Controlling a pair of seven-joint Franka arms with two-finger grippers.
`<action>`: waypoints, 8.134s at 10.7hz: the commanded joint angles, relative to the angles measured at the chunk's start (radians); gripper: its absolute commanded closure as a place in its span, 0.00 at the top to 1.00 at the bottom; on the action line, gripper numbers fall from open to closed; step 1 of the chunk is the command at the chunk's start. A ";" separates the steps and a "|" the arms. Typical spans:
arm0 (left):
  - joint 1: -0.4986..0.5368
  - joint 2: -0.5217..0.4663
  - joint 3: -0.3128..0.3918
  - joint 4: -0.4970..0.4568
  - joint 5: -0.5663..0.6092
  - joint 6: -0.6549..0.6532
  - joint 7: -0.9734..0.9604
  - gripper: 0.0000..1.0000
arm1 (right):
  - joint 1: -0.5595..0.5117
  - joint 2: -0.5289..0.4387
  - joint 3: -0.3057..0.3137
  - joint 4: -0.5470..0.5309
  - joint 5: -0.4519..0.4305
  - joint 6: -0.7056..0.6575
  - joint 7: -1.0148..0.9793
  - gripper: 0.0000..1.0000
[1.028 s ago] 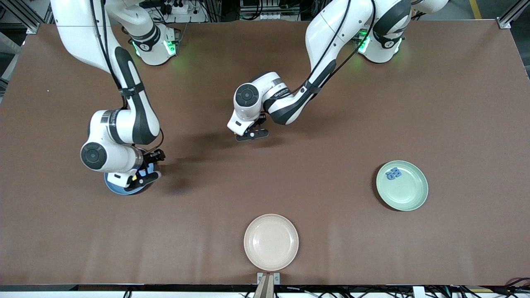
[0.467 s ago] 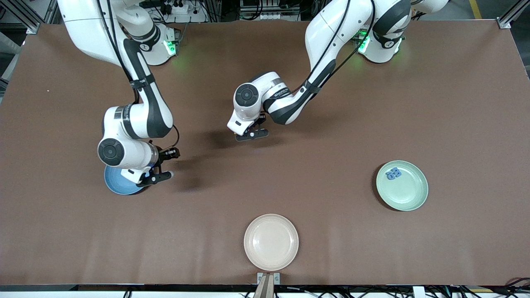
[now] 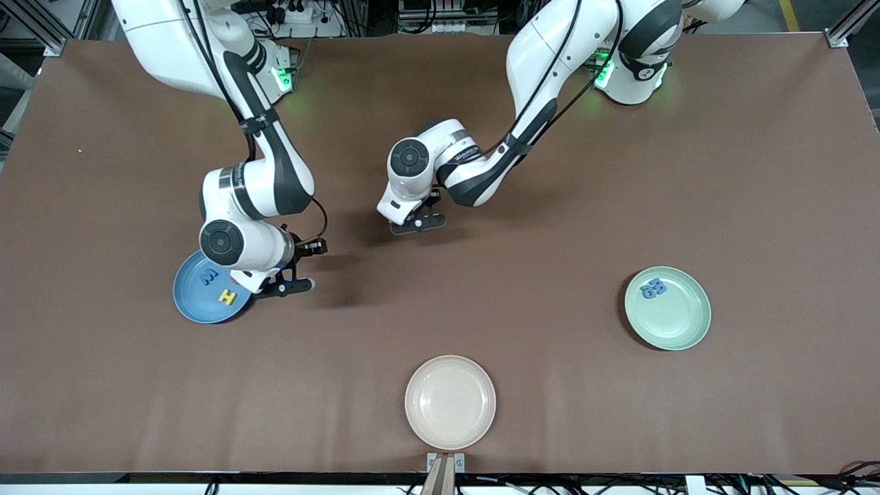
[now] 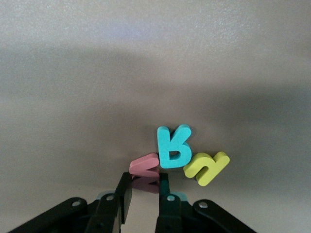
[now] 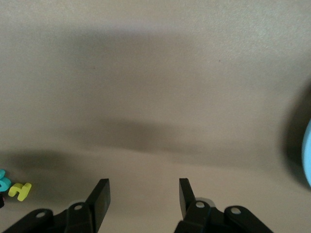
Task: Sort uppercase to blue plate, lowercase to green plate
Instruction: 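Grasp the pink r with the left gripper while the right gripper withdraws, then release the pink r on the green plate while the right gripper grasps teal R, then carry the teal R toward the blue plate while the left gripper reaches yellow h, then release the teal R on the blue plate while the left gripper lowers, then grasp the yellow h with the left gripper while the right gripper withdraws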
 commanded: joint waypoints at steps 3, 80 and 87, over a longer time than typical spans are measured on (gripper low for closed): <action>0.074 -0.177 0.033 0.010 -0.004 -0.148 0.003 0.00 | -0.001 -0.036 0.078 -0.063 0.010 0.090 0.065 0.65; 0.005 0.027 -0.073 0.013 0.375 0.083 0.309 0.79 | -0.296 0.052 -0.064 -0.124 -0.015 0.172 -1.153 0.28; -0.027 0.050 -0.057 0.049 0.374 0.091 0.312 0.79 | -0.295 0.032 -0.064 0.004 -0.030 0.152 -0.865 0.72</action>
